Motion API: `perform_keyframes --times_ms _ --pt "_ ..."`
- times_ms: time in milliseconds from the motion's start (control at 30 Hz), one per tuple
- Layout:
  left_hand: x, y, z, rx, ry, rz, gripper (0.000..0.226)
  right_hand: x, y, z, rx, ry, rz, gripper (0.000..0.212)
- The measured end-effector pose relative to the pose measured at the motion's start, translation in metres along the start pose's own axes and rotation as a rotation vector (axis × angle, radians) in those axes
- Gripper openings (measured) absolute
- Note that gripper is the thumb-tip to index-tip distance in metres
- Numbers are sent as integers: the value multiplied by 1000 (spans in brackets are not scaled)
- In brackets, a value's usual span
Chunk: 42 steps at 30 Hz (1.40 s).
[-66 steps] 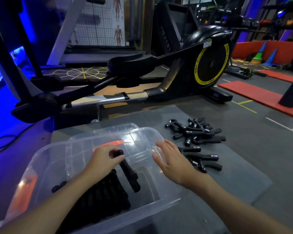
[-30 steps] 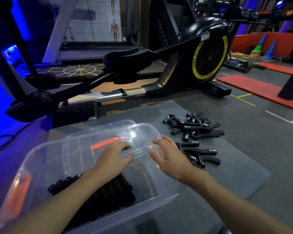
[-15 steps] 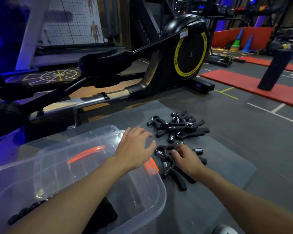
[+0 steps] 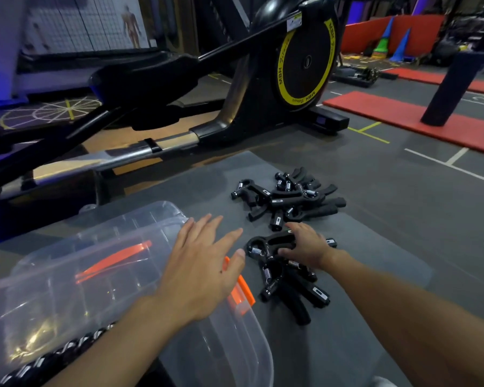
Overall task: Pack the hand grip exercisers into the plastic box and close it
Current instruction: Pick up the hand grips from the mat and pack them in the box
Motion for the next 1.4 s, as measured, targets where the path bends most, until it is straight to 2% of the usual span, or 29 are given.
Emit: perform_keyframes --times_ms 133,233,333,467,533,600,800,900,1000,1067,1233,1400 --pt "0 0 1 -10 -44 -4 75 -5 13 6 65 -7 -12 93" --pt "0 0 1 -5 -47 3 74 -4 19 13 95 -69 -1 88" --pt "0 -1 -1 -2 -50 6 75 -3 22 16 90 -80 26 81" --pt "-1 -1 -1 -2 -57 4 76 1 21 12 57 -92 38 88" --pt "0 -1 -1 0 -60 3 75 4 16 6 13 -112 9 77" --pt "0 -1 0 -3 -65 4 74 5 8 2 -27 -65 -12 62" --pt "-1 0 0 16 -72 7 78 18 -24 -32 -172 204 32 53" --pt "3 1 -3 -7 -217 -33 71 35 -50 -58 -221 358 35 48" --pt "7 -5 -18 -177 -576 -135 59 61 -80 -80 -181 537 -2 35" --pt "5 -11 -37 -328 -696 -123 54 86 -101 -88 -91 643 -43 36" --pt "11 -28 -84 -555 -743 -92 32 145 -143 -97 63 712 -141 36" --pt "34 -59 -114 -674 -700 -119 28 182 -172 -92 168 845 -190 40"
Point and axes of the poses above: each hand's wrist, its own y-axis towards the middle knuckle, its own z-axis out of the palm, x = y × z, the point moved 5 cm from there along y, towards the middle knuckle, and after that the axes turned 7 degrees about z, right-handed, at the moved point
